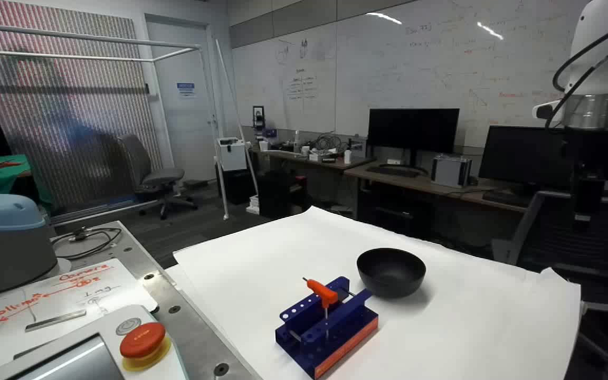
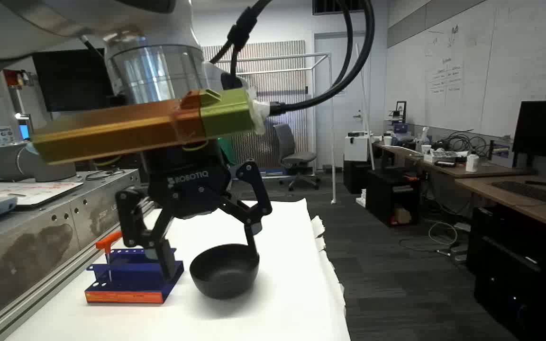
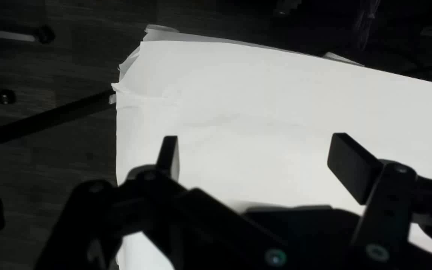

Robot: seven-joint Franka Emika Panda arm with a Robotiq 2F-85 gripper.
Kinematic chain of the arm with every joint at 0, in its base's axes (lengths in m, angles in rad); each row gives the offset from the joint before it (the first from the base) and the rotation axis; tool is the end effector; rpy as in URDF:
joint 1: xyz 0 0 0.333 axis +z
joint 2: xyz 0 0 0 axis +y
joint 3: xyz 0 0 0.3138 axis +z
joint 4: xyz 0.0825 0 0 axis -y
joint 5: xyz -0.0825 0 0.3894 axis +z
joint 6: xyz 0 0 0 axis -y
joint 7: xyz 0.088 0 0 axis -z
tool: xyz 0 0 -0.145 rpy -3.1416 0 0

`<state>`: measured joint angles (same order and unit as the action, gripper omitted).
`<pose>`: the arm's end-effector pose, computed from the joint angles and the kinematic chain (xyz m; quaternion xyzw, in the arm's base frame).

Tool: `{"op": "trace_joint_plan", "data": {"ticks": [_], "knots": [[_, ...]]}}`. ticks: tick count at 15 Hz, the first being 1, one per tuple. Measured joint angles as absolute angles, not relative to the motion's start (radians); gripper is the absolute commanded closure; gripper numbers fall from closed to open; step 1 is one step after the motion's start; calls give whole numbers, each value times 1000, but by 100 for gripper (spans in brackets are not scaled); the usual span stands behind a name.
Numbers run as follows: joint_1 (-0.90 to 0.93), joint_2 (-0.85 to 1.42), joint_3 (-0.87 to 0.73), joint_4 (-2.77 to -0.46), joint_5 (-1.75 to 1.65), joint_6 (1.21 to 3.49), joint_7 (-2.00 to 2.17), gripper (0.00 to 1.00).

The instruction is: Put the metal object with the orange handle in the the black bowl

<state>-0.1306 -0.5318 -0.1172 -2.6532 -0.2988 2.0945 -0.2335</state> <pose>0.3571 -0.1109 0.3650 0.9920 0.0776 -0.0349 0.0929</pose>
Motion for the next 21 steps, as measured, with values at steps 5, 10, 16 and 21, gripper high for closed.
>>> {"op": "trace_joint_plan", "data": {"ticks": [5, 10, 16, 21], "knots": [[-131, -533, -117, -2650, -299, 2095, -233, 0], [-83, -490, -38, -2622, -241, 2083, -95, 0], [51, -258, 154, -2413, -176, 2098, 154, 0], [109, -10, 193, -2209, -176, 2168, 186, 0]]}}
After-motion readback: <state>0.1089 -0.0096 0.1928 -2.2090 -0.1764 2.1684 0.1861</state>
